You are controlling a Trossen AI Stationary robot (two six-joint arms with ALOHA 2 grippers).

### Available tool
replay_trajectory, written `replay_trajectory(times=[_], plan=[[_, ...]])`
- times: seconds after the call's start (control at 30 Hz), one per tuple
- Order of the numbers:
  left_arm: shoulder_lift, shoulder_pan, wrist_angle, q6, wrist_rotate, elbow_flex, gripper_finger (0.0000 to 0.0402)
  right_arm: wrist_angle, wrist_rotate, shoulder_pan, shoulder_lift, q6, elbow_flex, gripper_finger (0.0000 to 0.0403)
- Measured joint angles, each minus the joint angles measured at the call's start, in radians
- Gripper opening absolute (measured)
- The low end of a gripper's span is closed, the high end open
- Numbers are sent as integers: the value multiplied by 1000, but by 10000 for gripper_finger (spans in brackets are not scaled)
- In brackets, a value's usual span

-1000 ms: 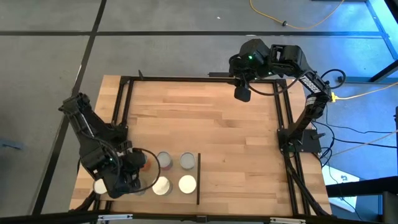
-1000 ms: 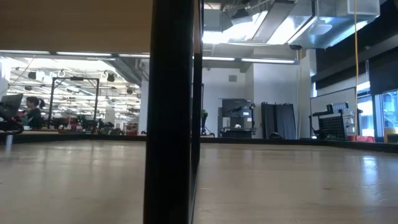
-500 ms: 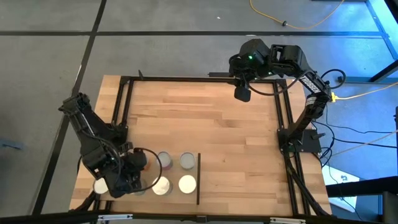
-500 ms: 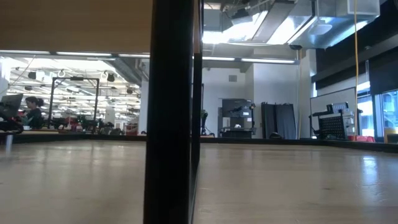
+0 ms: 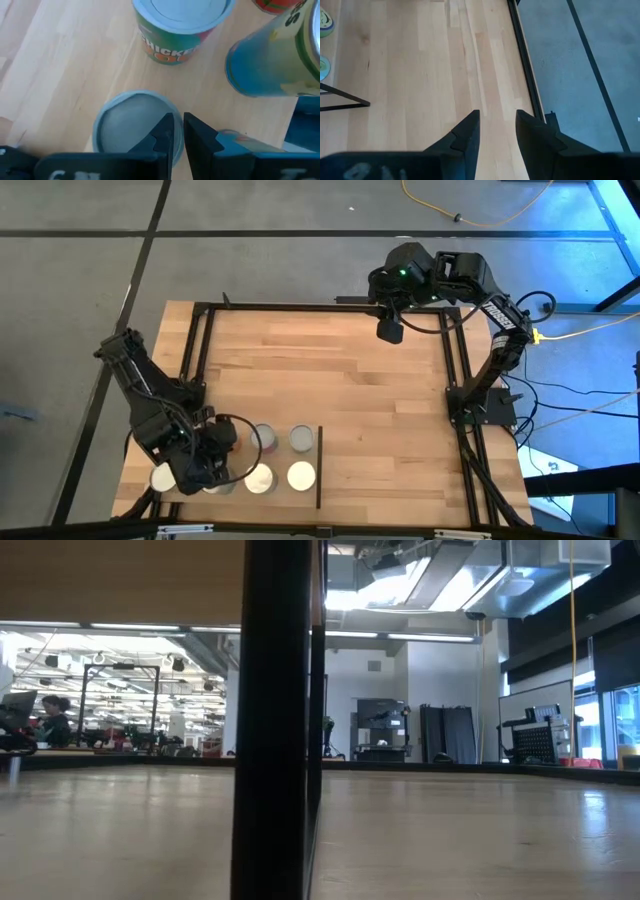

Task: Pick and place cans onto a shelf
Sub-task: Put the orange can on the shelf, then return to Home Position

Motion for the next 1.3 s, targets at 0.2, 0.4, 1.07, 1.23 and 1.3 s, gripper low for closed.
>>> replay_trajectory(times=[0.2,0.4,1.07,1.23,1.3], plan=[[0,8,-37,57,-77,91,34,1,3,0,0,-30,0,126],[0,33,-191,152,-244,297,34,9,3,0,2,-51,0,126],[-218,150,-253,699,-500,538,1,-43,11,136,-139,-22,0,4],[-350,150,-252,767,-419,535,0,-49,19,194,-237,84,1,2],[-414,150,-252,787,-390,513,0,-57,40,222,-269,96,1,2]])
